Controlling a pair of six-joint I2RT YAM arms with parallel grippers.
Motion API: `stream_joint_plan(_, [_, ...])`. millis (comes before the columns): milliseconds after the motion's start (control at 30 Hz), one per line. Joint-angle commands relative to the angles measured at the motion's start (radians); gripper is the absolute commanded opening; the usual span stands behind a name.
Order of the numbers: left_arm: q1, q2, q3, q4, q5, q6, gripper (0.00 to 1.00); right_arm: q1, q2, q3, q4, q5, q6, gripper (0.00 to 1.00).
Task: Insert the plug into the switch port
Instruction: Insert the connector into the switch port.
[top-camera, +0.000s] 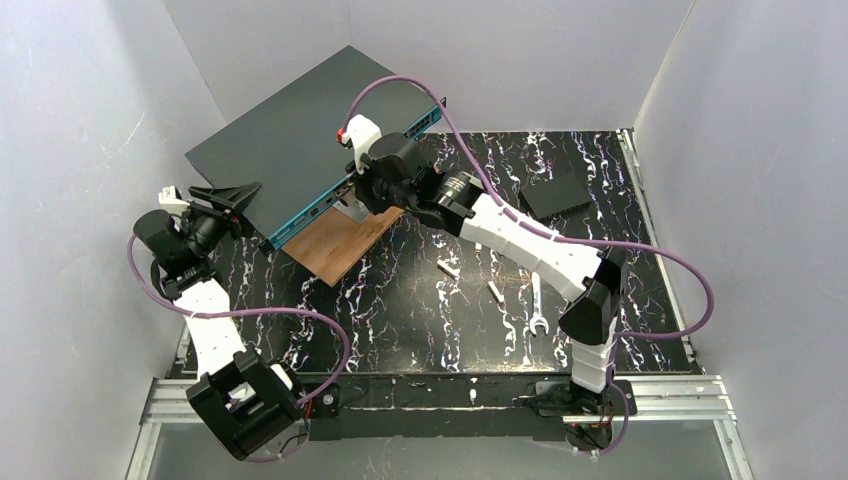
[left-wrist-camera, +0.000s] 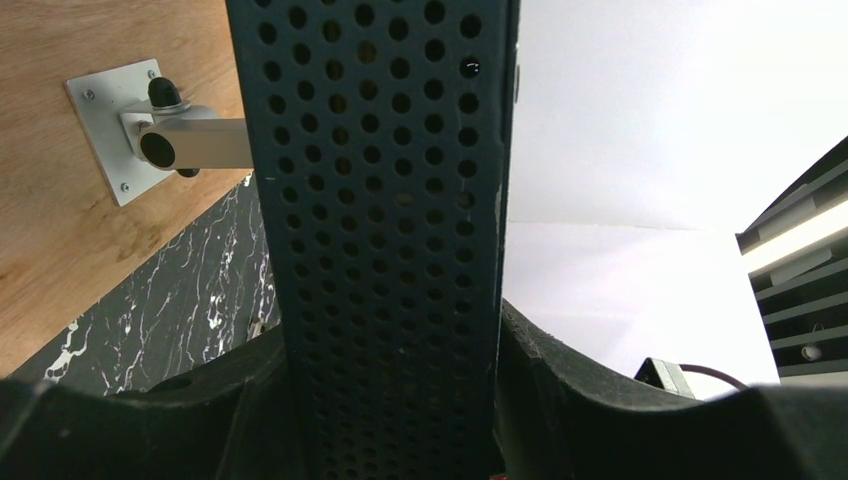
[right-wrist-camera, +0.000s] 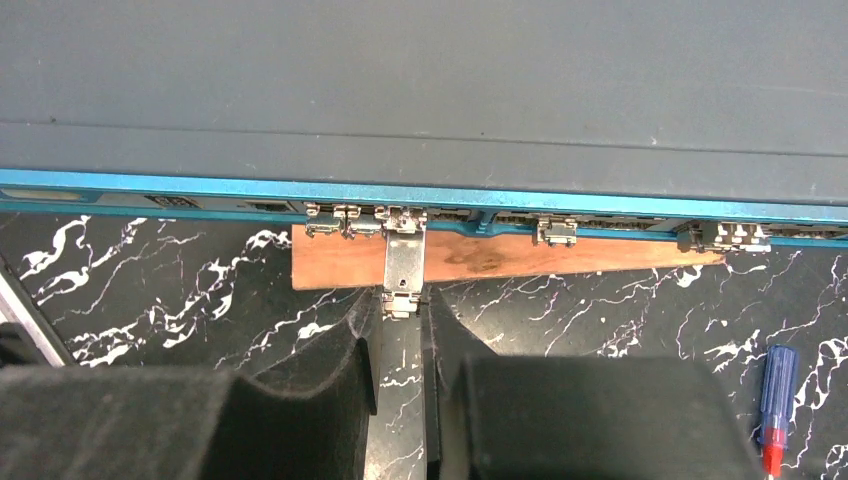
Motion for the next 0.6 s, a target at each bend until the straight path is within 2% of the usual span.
stream_joint_plan(0, [-0.013,-0.011,-0.027,-0.028,0.072,0.082,0.0,0.005,0.008,0.119,0.238,0.004,-0.023,0.11])
stream_joint_plan(267, [-0.015,-0.012,-0.028,-0.028,0.071,0.083,0.0,0.004,0.021,0.112,0.264,-0.006,-0.017,0.15])
stream_joint_plan(433, [-0.015,-0.014,-0.028,-0.028,0.069,0.084,0.0,0.004,0.018,0.076,0.293,-0.004,-0.012,0.24])
stream_joint_plan(567, [-0.015,-0.014,-0.029,-0.028,0.069,0.083,0.0,0.004,-0.038,0.001,0.34,0.011,-0.006,0.35])
